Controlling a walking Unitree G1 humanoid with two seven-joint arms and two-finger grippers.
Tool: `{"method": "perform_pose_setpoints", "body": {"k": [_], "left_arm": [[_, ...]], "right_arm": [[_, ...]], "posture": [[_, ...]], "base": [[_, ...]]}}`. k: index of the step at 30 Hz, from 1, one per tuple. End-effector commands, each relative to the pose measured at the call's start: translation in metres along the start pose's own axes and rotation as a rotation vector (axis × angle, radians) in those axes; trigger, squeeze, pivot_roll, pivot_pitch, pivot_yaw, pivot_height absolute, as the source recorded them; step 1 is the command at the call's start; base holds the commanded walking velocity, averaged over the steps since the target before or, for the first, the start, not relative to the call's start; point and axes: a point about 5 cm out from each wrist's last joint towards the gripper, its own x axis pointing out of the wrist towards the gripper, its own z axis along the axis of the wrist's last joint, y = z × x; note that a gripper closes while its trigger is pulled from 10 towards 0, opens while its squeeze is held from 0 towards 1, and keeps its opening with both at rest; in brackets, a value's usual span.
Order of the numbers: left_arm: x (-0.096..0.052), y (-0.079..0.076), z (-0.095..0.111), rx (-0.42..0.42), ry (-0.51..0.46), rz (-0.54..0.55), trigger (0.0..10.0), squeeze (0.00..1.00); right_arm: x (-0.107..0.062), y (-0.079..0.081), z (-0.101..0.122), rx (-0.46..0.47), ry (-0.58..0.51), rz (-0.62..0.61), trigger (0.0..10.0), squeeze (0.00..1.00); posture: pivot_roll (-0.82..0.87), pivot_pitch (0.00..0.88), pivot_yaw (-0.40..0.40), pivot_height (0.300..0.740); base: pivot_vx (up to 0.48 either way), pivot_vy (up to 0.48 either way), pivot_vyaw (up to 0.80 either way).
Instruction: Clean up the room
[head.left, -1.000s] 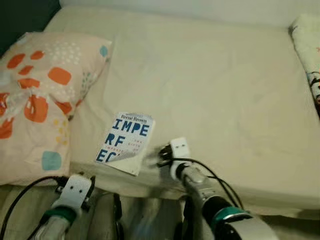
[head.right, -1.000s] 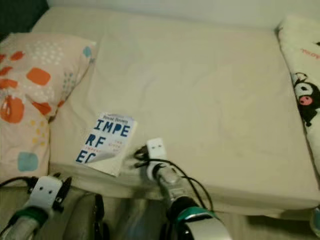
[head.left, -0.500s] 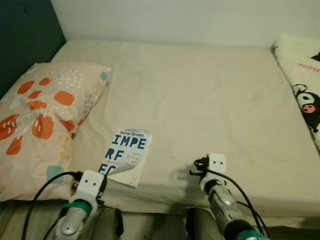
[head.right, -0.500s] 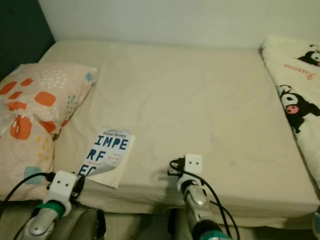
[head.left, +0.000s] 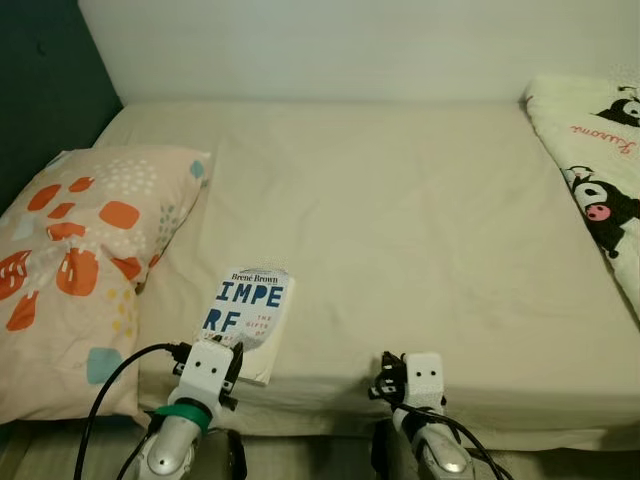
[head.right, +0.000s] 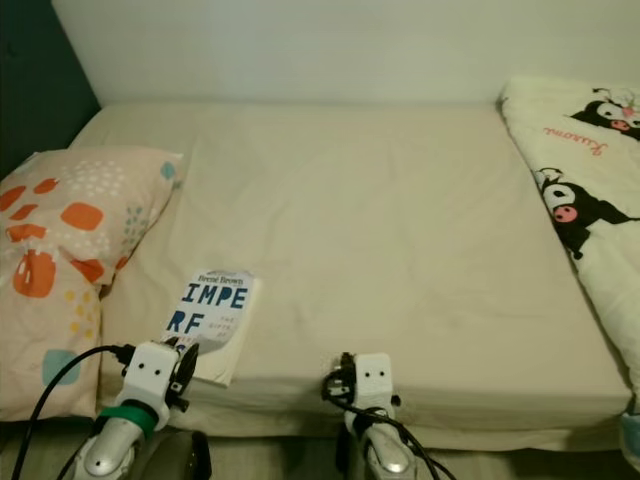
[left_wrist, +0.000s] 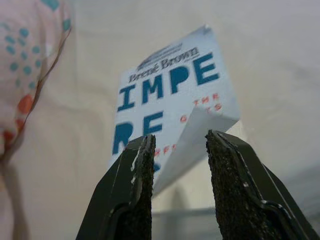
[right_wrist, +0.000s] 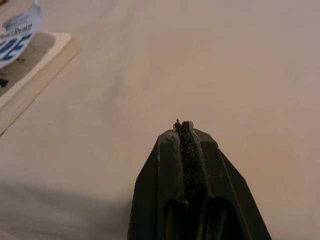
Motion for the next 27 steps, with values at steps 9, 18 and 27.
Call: {"method": "perform_pose_setpoints", "body": {"k": [9,18,27], "left_arm": [[-0.0094,0.0042,-0.0109,-0.003,0.029,0.053,10.0,0.0],[-0.0105,0.0065,-0.0127,-0.002,0.032,0.06,10.0,0.0],[-0.0087,0.0056,-0.0138,-0.067,0.059,0.03,10.0,0.0]], "right_arm": [[-0.0075,-0.0068,-0.0068,0.042,0.031,-0.066,10.0,0.0],[-0.0036,0.002,-0.0022,0.04,0.017,-0.03,10.0,0.0],[-0.0084,-0.0024,-0.0047,0.042,0.018,-0.048,10.0,0.0]], "posture": [[-0.01,0.006,0.049,0.675],[0.0,0.0,0.045,0.71],[-0.01,0.0,0.058,0.74]], "base": [[0.0,0.0,0.0],[0.0,0.0,0.0],[0.0,0.0,0.0]]}}
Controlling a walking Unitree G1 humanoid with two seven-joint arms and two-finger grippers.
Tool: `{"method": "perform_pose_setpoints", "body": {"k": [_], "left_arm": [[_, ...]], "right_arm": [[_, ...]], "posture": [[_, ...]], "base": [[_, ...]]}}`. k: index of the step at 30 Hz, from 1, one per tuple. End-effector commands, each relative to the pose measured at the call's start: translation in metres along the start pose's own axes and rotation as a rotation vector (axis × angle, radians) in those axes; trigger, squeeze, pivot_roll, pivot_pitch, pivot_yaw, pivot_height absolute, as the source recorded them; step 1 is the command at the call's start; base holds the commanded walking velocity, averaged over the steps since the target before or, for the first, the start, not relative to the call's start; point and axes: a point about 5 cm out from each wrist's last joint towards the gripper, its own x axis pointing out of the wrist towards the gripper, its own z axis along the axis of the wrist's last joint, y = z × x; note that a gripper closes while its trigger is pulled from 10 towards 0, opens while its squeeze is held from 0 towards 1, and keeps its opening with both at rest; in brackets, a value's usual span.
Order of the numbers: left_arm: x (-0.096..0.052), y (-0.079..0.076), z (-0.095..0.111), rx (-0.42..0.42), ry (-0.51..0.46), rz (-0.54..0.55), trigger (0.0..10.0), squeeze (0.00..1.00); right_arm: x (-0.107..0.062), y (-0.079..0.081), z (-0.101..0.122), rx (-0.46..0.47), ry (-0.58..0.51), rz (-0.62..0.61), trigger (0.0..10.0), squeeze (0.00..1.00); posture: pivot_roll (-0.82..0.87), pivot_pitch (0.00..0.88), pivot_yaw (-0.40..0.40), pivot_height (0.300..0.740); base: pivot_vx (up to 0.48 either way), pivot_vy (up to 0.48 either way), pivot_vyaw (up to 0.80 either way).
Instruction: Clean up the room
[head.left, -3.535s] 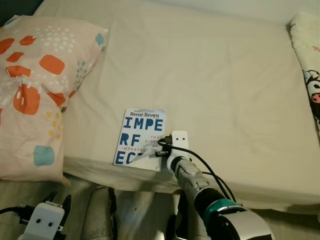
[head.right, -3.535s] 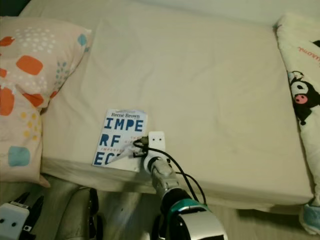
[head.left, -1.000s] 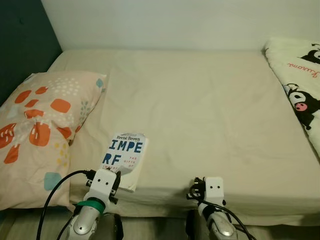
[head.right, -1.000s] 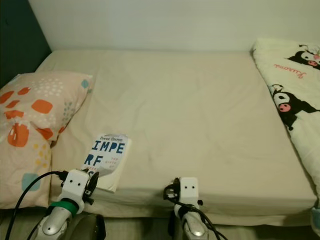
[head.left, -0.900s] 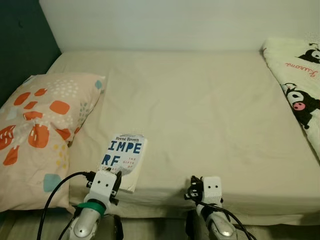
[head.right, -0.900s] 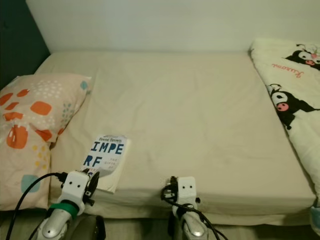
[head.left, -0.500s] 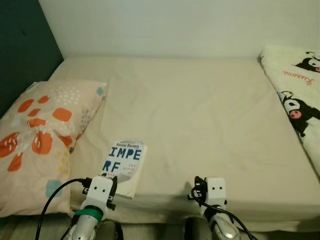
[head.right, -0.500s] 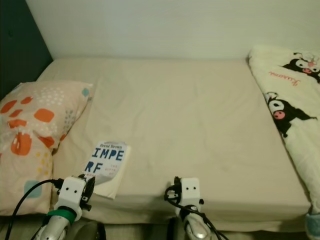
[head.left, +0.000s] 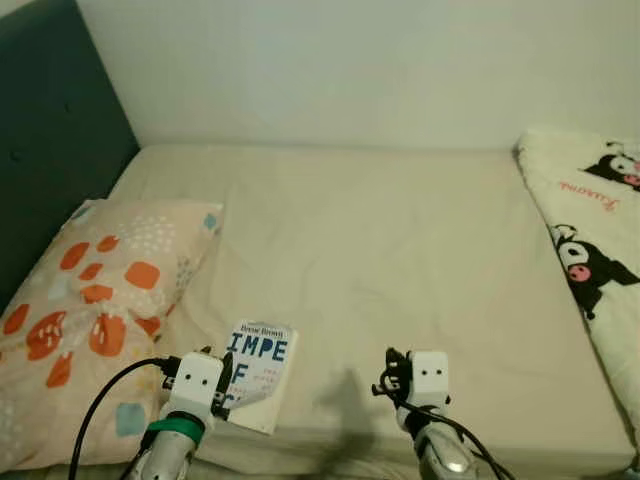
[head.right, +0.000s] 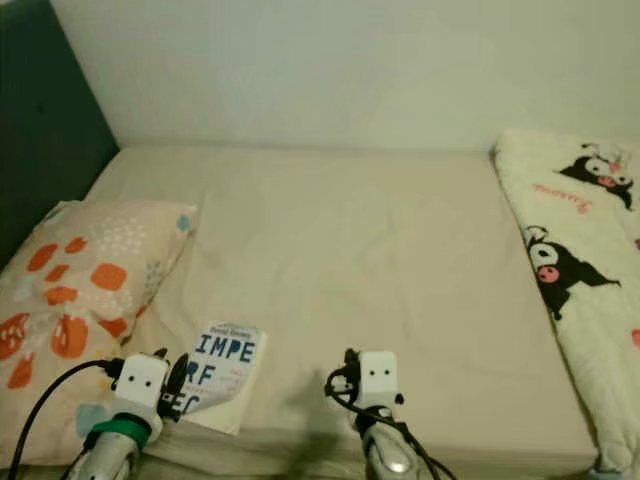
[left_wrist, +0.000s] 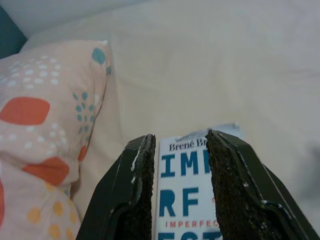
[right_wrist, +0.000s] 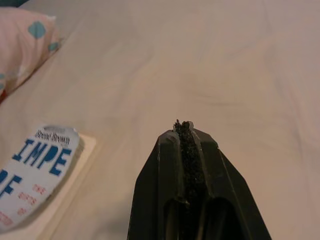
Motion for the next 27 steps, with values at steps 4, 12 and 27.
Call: {"method": "perform_pose_setpoints", "body": {"k": [4,12,27], "left_arm": [[-0.003,0.001,-0.006,-0.047,0.033,-0.013,10.0,0.0],[-0.003,0.001,-0.013,-0.019,0.062,-0.012,10.0,0.0],[0.006,0.006,-0.032,-0.005,0.171,0.054,10.0,0.0]], "right_arm": [[-0.008,-0.003,-0.009,0.012,0.032,-0.011,10.0,0.0],[-0.014,-0.006,-0.018,0.036,0.083,-0.035,10.0,0.0],[-0.012,-0.025,-0.033,0.01,0.243,-0.109,10.0,0.0]], "posture": [[-0.01,0.0,0.059,0.74],[-0.03,0.0,0.065,0.74],[-0.01,0.002,0.058,0.74]], "base": [[0.0,0.0,0.0],[0.0,0.0,0.0],[0.0,0.0,0.0]]}}
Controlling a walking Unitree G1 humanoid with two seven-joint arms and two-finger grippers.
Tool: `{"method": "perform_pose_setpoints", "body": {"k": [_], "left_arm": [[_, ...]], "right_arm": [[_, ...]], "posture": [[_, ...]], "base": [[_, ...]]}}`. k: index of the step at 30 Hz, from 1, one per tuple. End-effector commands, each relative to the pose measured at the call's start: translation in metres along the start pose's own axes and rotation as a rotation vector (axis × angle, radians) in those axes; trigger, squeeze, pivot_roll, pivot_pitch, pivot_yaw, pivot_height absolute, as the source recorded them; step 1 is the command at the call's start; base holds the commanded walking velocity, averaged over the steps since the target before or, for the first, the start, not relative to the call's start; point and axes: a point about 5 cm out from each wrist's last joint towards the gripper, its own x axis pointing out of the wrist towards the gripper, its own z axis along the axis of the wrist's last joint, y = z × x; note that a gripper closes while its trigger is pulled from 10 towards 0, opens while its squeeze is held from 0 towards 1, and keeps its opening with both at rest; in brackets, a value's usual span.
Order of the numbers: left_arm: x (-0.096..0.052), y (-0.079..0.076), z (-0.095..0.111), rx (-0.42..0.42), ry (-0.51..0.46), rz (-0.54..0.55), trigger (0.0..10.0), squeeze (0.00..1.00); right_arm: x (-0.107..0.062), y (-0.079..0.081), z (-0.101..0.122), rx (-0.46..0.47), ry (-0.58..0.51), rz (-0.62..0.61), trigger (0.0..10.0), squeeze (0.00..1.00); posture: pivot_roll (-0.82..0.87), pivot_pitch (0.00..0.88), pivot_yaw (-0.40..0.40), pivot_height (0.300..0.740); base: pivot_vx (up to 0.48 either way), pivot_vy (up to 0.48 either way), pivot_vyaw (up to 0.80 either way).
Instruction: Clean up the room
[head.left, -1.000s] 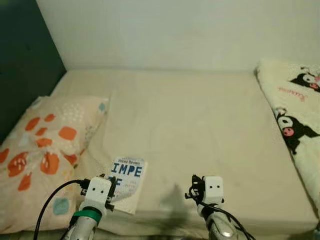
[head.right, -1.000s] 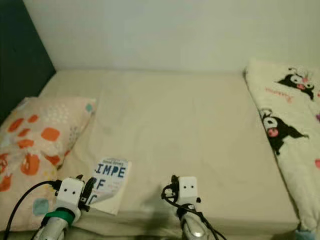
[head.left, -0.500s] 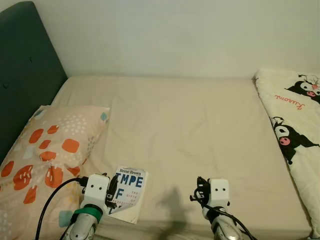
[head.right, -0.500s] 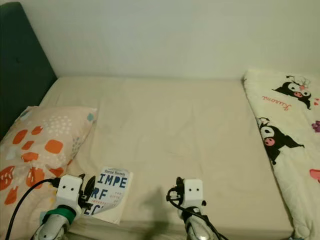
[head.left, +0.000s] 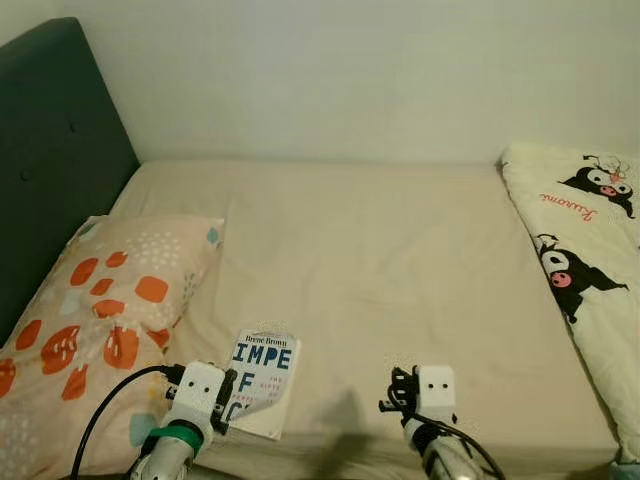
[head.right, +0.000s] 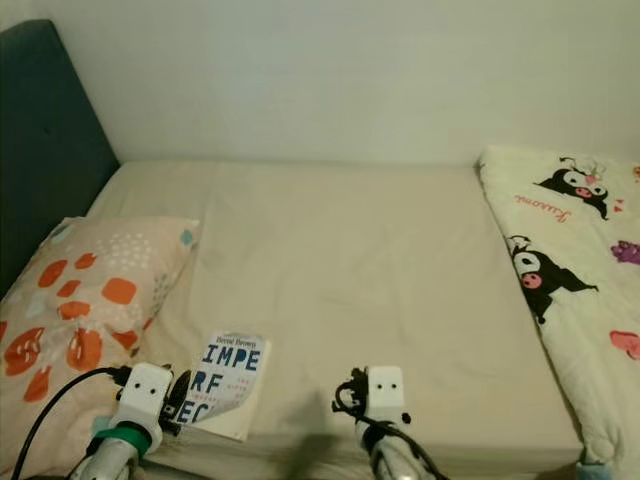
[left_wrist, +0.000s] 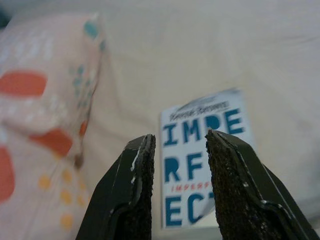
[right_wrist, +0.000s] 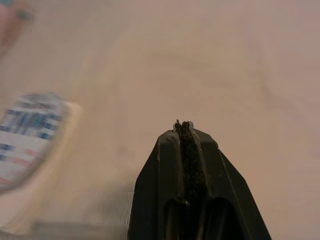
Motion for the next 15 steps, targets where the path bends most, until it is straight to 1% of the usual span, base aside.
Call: {"method": "perform_pose_setpoints", "body": {"k": [1,3,6,10,15], "left_arm": [[0.0,0.003,-0.004,-0.023,0.028,0.032,10.0,0.0],[0.0,0.003,-0.004,-0.022,0.028,0.032,10.0,0.0],[0.002,-0.002,0.008,-0.039,-0.017,0.041,10.0,0.0],[0.004,-0.005,0.013,-0.038,-0.041,0.04,10.0,0.0],[0.005,-0.006,0.013,-0.025,-0.051,0.039,10.0,0.0]], "right_arm": [[-0.002,-0.001,-0.009,-0.004,0.052,-0.015,10.0,0.0],[-0.002,-0.001,-0.009,-0.004,0.052,-0.015,10.0,0.0],[-0.003,0.007,-0.01,-0.023,0.062,0.023,10.0,0.0],[-0.002,0.009,-0.011,-0.03,0.065,0.031,10.0,0.0],[0.0,0.014,-0.009,-0.03,0.054,0.044,10.0,0.0]], "posture": [[-0.01,0.002,0.058,0.74],[-0.01,0.002,0.058,0.74],[0.0,0.002,0.054,0.74],[0.01,0.002,0.051,0.74],[0.01,0.01,0.054,0.74]], "base": [[0.0,0.0,0.0],[0.0,0.0,0.0],[0.0,0.0,-0.8],[0.0,0.0,-0.8],[0.0,0.0,0.0]]}}
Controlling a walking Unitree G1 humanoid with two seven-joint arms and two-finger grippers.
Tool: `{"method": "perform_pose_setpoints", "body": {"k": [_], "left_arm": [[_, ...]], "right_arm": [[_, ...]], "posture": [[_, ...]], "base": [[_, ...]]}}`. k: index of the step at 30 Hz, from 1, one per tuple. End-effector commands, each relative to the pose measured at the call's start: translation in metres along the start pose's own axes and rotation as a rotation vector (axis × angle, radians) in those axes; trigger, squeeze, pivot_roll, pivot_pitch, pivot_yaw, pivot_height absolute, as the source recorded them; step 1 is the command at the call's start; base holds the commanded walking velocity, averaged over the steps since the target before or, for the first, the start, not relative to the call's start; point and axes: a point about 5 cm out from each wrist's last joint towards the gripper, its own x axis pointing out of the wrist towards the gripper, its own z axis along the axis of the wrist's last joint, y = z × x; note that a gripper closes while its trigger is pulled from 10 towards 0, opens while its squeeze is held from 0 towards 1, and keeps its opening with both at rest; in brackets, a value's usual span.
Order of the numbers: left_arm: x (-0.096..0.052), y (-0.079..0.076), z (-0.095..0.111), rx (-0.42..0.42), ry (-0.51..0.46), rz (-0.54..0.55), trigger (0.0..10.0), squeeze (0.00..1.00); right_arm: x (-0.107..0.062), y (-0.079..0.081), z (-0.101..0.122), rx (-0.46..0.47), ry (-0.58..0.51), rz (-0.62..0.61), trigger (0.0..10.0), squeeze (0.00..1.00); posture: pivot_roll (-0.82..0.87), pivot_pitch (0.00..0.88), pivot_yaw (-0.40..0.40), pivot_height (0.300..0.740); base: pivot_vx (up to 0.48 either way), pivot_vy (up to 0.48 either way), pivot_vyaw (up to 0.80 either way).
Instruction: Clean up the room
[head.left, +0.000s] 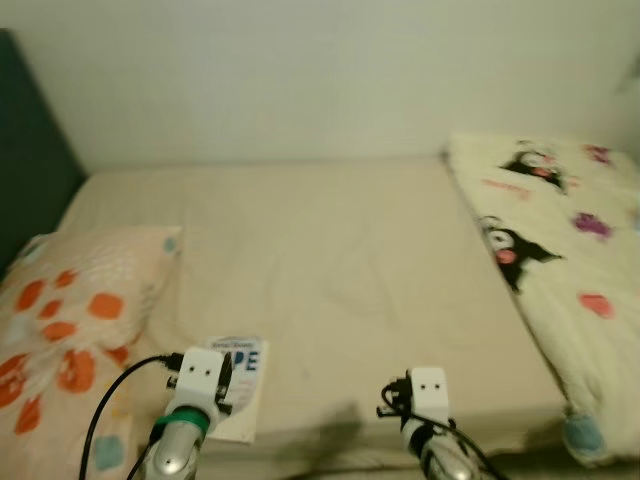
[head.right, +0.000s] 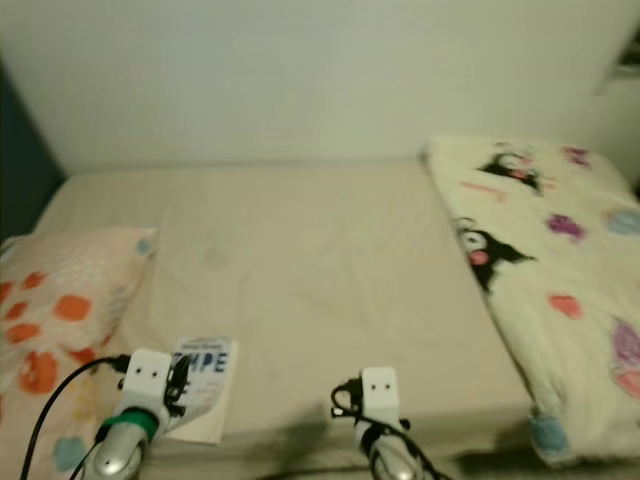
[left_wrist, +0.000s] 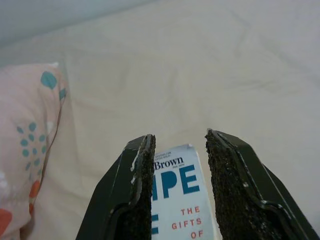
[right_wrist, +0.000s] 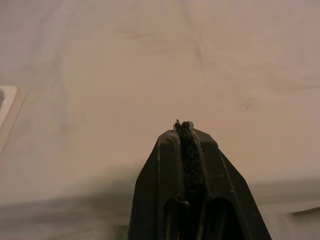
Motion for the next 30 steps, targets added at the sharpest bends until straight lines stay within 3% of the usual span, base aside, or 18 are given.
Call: {"method": "perform_pose_setpoints", "body": {"k": [1,8,19,25,30], "left_arm": [[-0.0044,0.003,-0.0097,0.006,0.036,0.012,10.0,0.0],[-0.0064,0.0072,-0.0101,0.012,0.04,0.029,10.0,0.0],[-0.0093,0.0069,-0.0109,0.011,0.033,0.041,10.0,0.0],[-0.0109,0.006,-0.0098,0.017,0.021,0.047,10.0,0.0],[-0.0106,0.006,-0.0088,0.042,0.021,0.044,10.0,0.0]], "right_arm": [[-0.0003,0.005,-0.0031,0.005,0.01,0.012,10.0,0.0],[-0.0001,0.0076,-0.0044,0.012,0.027,0.026,10.0,0.0],[-0.001,0.0049,-0.0057,0.009,0.031,0.014,10.0,0.0],[-0.0009,0.0048,-0.0062,0.007,0.038,0.012,10.0,0.0],[-0.0009,0.0048,-0.0065,0.006,0.042,0.011,10.0,0.0]], "posture": [[0.01,0.01,0.054,0.74],[0.01,0.017,0.049,0.74],[0.01,0.027,0.046,0.74],[0.01,0.03,0.043,0.74],[0.01,0.029,0.042,0.74]], "base": [[0.0,0.0,0.0],[0.0,0.0,0.0],[0.0,0.0,-0.8],[0.0,0.0,0.0],[0.0,-0.48,0.0]]}}
